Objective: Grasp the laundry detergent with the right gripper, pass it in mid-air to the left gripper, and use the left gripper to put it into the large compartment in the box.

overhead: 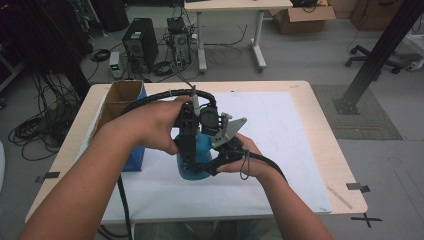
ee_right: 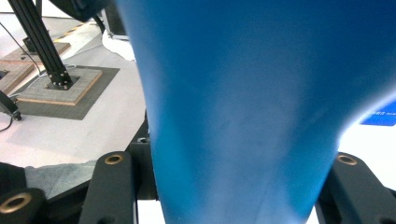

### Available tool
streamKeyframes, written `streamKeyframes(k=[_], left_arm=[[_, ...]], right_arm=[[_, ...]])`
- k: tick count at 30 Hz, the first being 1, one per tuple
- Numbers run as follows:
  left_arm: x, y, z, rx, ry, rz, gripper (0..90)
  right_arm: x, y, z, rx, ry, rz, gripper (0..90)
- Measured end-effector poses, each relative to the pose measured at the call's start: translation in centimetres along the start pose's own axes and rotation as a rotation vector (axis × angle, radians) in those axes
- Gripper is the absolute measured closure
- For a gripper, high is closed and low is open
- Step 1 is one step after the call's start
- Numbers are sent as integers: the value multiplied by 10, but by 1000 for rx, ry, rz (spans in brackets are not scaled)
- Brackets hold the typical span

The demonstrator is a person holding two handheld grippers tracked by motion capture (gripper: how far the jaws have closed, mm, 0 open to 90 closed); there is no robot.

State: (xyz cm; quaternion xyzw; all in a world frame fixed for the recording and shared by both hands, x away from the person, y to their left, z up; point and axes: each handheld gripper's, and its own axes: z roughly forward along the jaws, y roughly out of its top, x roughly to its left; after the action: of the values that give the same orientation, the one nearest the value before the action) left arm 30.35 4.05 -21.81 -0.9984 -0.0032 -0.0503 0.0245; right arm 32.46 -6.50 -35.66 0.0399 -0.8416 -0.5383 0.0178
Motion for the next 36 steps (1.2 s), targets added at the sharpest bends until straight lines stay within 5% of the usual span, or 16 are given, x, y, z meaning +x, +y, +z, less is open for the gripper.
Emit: streamKeyframes(k=[26,36], left_arm=[[-1,-4,3,4,-8,4,359],[-1,-3,4,2,4,-9,372]], right_arm=[[1,3,3,9,6,8,443],[1,2,3,15,-6,9,443]])
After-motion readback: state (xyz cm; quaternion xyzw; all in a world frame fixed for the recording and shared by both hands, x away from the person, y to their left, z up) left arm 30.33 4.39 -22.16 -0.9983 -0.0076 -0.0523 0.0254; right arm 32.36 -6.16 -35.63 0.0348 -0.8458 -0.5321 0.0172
